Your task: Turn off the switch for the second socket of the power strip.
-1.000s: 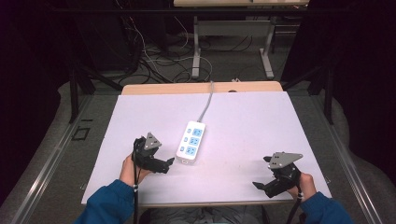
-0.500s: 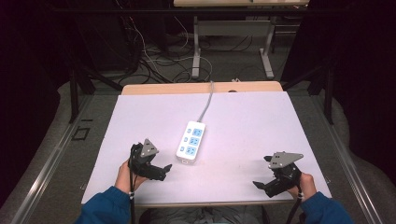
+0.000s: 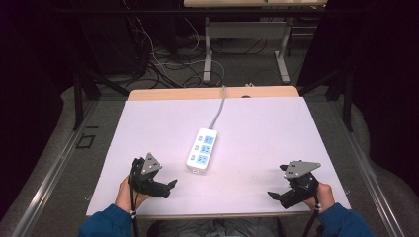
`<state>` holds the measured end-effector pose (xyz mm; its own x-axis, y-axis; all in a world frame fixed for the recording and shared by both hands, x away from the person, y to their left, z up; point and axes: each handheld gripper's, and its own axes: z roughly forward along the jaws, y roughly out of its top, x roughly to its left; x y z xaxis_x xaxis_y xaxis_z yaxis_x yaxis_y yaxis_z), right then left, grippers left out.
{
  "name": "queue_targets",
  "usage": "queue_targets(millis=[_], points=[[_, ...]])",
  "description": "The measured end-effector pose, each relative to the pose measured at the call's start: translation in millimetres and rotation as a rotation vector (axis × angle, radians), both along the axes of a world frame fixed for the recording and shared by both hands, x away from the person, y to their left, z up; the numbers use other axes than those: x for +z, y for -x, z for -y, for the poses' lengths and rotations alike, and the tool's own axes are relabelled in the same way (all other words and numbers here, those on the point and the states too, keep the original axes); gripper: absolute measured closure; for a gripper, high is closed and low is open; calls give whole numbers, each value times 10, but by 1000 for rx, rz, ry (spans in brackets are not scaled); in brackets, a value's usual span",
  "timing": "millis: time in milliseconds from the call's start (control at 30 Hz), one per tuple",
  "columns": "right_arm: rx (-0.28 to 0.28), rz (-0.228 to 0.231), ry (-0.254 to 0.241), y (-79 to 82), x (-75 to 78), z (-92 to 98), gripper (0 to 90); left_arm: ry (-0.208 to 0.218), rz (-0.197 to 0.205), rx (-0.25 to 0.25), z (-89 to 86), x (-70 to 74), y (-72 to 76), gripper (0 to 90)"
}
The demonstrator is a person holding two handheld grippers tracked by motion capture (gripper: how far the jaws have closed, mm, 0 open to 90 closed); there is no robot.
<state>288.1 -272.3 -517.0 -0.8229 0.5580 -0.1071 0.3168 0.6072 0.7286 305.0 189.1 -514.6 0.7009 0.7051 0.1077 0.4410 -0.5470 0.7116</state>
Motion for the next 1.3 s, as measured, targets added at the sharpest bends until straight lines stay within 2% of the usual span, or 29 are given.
queue_targets(millis=[100, 133, 167, 333, 433, 467, 533, 600, 767, 900, 1000, 1067, 1167, 1300], points=[[-2, 2, 1, -1, 0, 1, 27, 1, 7, -3, -15, -14, 28, 0], [2, 8, 3, -8, 0, 3, 27, 1, -3, -2, -21, -16, 40, 0], [-2, -3, 6, -1, 3, 3, 27, -2, 6, -4, -32, -19, 44, 0], [-4, -7, 8, 3, 5, 2, 26, 9, 3, 6, -71, -36, 90, 0], [2, -9, 16, 0, 8, 5, 26, 20, 18, 7, -93, -49, 115, 0], [2, -6, 13, -1, 5, 4, 26, 18, 14, 7, -102, -46, 127, 0], [1, -7, 15, -1, 8, 5, 26, 6, 32, 2, -120, -50, 138, 0], [1, -4, 12, -2, 3, 4, 26, 15, 37, 1, -127, -60, 152, 0], [3, -6, 13, -3, 2, 3, 26, 41, 32, 5, -134, -63, 189, 0], [5, -4, 14, -7, 2, 3, 26, 27, 34, 0, -153, -57, 212, 0], [4, -5, 13, -5, 2, 3, 26, 47, 35, 4, -148, -70, 234, 0], [1, 4, 12, -10, -3, 0, 26, 48, 43, 4, -152, -66, 231, 0], [8, -3, 16, -8, 1, 3, 26, 45, 27, 1, -144, -72, 226, 0], [-2, 6, 18, -10, -4, -1, 26, 45, 28, -1, -144, -78, 219, 0]])
